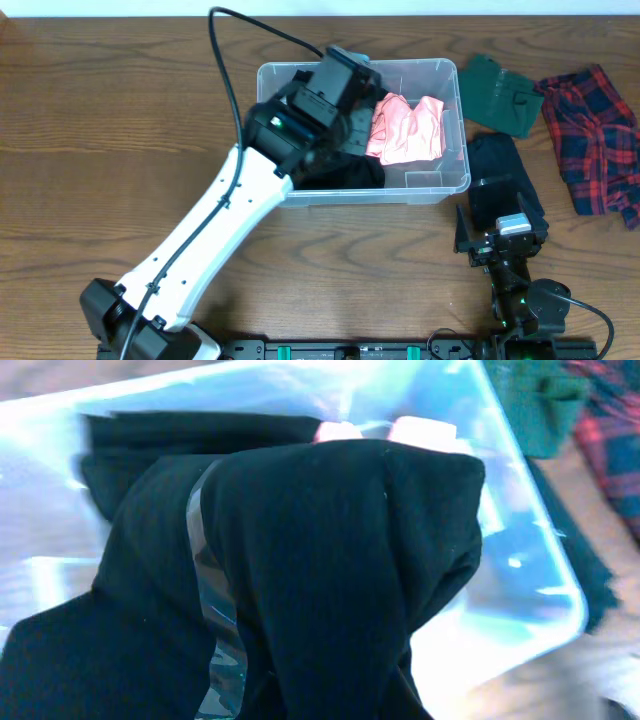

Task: Pack container
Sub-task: 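Lift the folded black item and carry it into the bin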

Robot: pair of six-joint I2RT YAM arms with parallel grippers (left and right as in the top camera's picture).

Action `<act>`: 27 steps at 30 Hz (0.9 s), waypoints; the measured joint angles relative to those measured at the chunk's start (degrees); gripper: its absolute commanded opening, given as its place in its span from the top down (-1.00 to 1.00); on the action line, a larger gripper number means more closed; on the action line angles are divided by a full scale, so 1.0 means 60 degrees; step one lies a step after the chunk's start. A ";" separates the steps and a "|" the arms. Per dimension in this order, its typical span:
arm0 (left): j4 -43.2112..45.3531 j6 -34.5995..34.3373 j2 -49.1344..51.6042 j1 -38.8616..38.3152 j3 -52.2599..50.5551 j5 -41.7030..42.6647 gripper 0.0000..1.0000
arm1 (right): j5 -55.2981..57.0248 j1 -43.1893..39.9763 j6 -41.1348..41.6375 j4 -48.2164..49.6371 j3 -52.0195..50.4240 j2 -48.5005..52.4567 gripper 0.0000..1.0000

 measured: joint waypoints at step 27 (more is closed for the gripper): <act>0.1770 -0.1133 0.2222 -0.1402 0.0000 0.0834 0.88 | 0.0000 0.0000 0.0000 0.0000 0.0000 0.0000 -0.99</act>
